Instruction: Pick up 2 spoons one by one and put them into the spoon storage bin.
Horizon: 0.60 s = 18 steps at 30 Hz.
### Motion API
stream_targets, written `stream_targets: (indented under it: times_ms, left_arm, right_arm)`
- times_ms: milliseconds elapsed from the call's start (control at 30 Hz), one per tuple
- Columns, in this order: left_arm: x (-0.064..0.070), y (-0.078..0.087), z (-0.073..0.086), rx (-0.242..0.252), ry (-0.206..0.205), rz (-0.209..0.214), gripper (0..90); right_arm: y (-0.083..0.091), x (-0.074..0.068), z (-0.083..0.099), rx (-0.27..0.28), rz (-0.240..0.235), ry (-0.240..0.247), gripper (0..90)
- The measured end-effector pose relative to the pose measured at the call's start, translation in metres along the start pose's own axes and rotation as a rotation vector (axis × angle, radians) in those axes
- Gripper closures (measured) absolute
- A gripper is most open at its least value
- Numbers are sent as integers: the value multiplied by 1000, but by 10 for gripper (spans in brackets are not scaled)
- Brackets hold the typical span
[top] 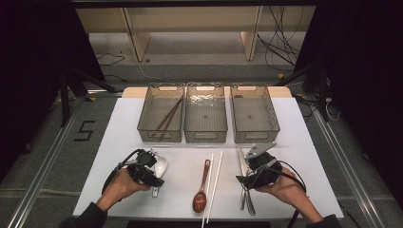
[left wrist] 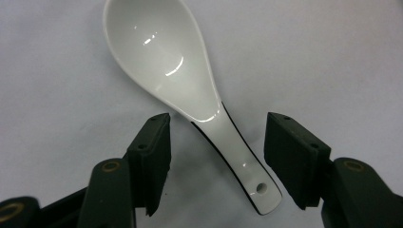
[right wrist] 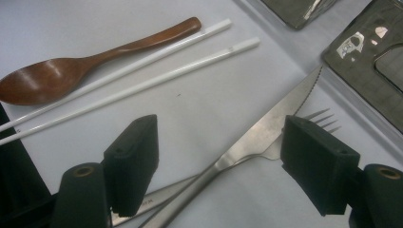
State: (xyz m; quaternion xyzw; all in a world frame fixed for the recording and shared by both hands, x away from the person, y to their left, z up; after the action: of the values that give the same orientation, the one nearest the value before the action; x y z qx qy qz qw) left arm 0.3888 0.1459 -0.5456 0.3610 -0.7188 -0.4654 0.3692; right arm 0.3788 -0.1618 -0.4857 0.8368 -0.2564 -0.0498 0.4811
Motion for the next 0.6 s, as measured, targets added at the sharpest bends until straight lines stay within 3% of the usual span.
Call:
stream_targets:
  times_ms: [367, 600]
  left_arm:
    - [10, 6, 0, 18, -19, 3, 379]
    - [14, 9, 4, 17, -23, 8, 378]
  right_arm:
    - [-3, -4, -2, -2, -6, 2, 301]
    - [-20, -21, -15, -48, -46, 6, 308]
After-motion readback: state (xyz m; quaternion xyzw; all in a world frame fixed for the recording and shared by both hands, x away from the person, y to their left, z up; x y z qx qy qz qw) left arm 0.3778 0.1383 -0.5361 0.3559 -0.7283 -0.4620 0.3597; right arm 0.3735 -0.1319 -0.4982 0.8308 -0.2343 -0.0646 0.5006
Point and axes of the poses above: each handheld gripper's, and its own axes: y roughly backward along the jaws, z roughly out of its underside, x roughly to its right, the point moved 9 cm from there along -y, roughly forward along the jaws, and after that the axes turned 12 degrees about y, right-handed, at the moved point
